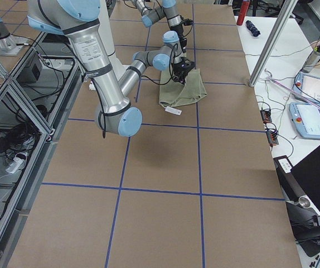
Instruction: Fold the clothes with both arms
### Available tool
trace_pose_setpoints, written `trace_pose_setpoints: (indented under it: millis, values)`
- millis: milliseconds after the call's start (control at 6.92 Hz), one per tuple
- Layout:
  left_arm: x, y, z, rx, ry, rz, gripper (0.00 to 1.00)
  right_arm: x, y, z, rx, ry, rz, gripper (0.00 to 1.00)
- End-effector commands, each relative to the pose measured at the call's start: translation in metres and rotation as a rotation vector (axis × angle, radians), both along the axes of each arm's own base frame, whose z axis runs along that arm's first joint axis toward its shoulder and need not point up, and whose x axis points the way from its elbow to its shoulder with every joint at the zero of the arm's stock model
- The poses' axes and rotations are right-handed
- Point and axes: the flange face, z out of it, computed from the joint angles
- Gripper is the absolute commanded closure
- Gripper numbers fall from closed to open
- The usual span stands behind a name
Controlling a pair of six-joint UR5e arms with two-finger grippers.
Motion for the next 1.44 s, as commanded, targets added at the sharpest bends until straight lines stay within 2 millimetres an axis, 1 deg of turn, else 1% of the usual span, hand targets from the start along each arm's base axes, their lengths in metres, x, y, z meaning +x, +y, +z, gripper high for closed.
trace_pose_setpoints:
  millis: [0,144,289,433,578,722,866,1011,1155,1300]
  values:
    - [0.026,-0.072,0.038,0.033,-0.047,-0.04,1.0,-0.027,-0.054,0.036,0.004,-0.029,-0.032,1.0]
    - [0.03,-0.093,0.05,0.06,-0.065,-0.046,1.0,-0.035,-0.078,0.049,0.017,0.004,-0.115,1.0]
    - [0.044,-0.118,0.078,0.123,-0.118,-0.023,0.4,-0.039,-0.095,0.07,0.057,0.034,-0.186,0.01]
    - [0.031,-0.145,0.096,0.176,-0.177,-0.025,0.19,-0.035,-0.118,0.09,0.121,0.056,-0.26,0.0]
    - [0.01,-0.162,0.095,0.223,-0.207,-0.031,0.01,0.0,-0.151,0.094,0.238,0.047,-0.36,0.0]
    - [0.003,-0.166,0.094,0.225,-0.205,-0.034,0.01,0.042,-0.175,0.101,0.258,0.035,-0.385,0.0]
    - [-0.004,-0.17,0.094,0.238,-0.213,-0.031,0.01,0.075,-0.19,0.117,0.275,0.027,-0.428,0.0]
    - [-0.023,-0.173,0.099,0.296,-0.232,0.052,0.01,0.102,-0.196,0.138,0.284,0.037,-0.446,0.0]
    - [-0.065,-0.169,0.12,0.353,-0.239,0.155,0.01,0.137,-0.201,0.159,0.277,0.021,-0.466,0.0]
    - [-0.114,-0.163,0.143,0.432,-0.266,0.241,0.01,0.179,-0.202,0.19,0.293,0.021,-0.497,0.0]
